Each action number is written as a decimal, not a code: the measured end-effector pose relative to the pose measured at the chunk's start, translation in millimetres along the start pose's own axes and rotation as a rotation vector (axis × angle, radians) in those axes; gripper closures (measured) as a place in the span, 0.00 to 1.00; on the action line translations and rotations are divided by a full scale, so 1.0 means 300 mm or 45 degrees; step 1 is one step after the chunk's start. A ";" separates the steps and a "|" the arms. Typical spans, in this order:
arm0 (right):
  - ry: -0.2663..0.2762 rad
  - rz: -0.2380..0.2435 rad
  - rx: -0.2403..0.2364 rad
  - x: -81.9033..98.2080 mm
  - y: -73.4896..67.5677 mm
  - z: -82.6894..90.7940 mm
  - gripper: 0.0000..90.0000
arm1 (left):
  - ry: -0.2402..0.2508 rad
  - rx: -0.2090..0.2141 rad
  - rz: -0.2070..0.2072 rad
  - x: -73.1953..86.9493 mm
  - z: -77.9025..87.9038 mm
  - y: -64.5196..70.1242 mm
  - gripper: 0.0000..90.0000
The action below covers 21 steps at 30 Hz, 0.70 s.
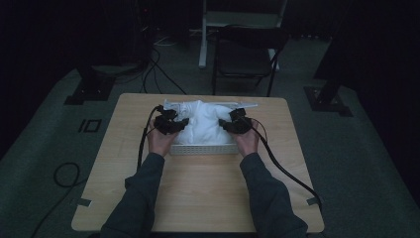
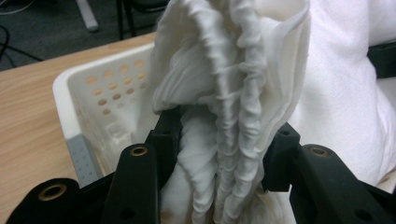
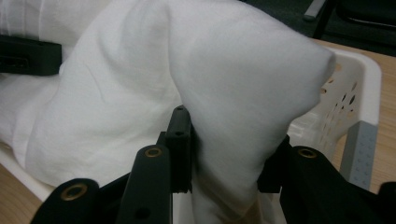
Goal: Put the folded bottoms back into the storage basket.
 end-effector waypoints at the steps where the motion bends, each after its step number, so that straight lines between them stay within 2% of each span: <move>1: -0.009 0.002 0.000 0.003 -0.001 -0.006 0.72 | -0.004 -0.004 0.001 0.004 -0.003 0.000 0.64; 4: -0.025 0.006 0.002 0.011 -0.001 -0.016 0.72 | -0.023 -0.008 0.012 0.015 -0.013 -0.002 0.64; 13: -0.085 0.011 -0.015 0.029 0.001 -0.042 0.72 | -0.080 -0.052 -0.006 0.040 -0.032 0.006 0.64; 21: -0.157 0.020 -0.015 0.054 0.003 -0.071 0.71 | -0.139 -0.049 0.027 0.081 -0.060 -0.003 0.63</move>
Point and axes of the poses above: each handheld gripper's, and its own axes: z roughly backward along the jaws, x roughly out of its underside, y roughly to its right, the point moved 6 cm from there along -z, roughly forward along the jaws, and after that the axes turned 8 degrees about z, right-handed, at the moved point
